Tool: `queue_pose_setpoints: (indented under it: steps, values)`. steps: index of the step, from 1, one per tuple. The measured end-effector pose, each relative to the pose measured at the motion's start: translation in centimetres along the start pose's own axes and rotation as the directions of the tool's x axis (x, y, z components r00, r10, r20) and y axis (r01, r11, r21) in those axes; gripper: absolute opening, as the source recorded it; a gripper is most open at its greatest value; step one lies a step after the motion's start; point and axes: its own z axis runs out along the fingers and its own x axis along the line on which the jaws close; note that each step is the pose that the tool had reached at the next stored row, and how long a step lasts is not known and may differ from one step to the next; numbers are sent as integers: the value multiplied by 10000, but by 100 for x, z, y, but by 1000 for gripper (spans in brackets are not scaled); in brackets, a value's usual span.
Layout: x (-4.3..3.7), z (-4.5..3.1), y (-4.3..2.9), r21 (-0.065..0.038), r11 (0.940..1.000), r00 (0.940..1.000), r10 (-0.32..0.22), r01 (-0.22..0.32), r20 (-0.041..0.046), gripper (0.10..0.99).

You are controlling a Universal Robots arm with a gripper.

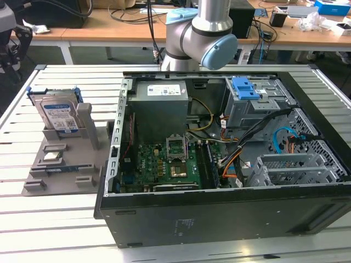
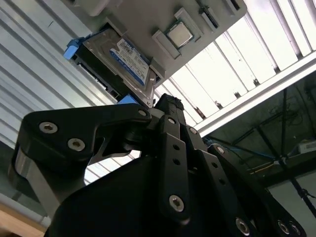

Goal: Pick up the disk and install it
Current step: 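Pick up the disk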

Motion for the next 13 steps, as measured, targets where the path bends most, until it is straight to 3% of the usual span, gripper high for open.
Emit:
queue_pose_setpoints:
  steps: [5, 13]
  values:
    - [0, 0, 0, -14, 9984, 9984, -569, 569, -24, 106]
    - [0, 0, 0, -43, 9873, 9873, -1587, 1587, -67, 106]
